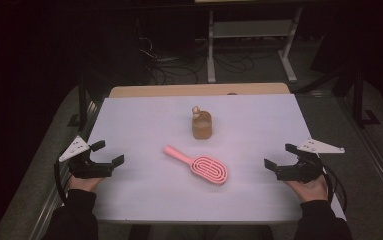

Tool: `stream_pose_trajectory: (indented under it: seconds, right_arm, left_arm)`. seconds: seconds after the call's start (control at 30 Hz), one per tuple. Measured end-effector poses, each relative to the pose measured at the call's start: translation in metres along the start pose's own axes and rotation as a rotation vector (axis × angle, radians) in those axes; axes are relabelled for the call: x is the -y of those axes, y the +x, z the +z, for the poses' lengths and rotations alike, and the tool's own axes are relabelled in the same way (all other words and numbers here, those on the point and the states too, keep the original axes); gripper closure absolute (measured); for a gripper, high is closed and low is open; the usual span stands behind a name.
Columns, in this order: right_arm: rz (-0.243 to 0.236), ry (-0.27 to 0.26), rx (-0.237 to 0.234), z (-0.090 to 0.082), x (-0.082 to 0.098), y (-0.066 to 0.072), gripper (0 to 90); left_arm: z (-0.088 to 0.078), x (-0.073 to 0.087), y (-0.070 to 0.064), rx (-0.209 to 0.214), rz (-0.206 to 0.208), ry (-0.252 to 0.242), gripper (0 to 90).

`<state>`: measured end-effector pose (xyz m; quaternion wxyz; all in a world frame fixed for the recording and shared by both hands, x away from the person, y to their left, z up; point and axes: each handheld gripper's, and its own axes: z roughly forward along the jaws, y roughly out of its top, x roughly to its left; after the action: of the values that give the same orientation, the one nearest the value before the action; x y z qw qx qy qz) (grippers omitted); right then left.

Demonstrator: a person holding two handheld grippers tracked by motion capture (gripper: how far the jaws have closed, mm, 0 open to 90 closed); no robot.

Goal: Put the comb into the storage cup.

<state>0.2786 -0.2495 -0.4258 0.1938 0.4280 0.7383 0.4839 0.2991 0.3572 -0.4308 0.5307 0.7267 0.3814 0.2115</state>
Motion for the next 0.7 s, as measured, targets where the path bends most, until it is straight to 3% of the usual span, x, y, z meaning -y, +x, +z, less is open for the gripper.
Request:
stream_pose_trajectory:
  seconds: [0.23,0.7]
  right_arm:
    - [0.004,0.002,-0.005,0.000,0.001,0.000,0.0]
    - [0.004,0.006,-0.006,0.000,0.002,0.000,0.0]
  left_arm:
    - [0.000,-0.012,-0.004,0.022,0.048,0.014,1.4]
    - [0.008,-0.035,-0.003,0.064,0.092,0.057,1.4]
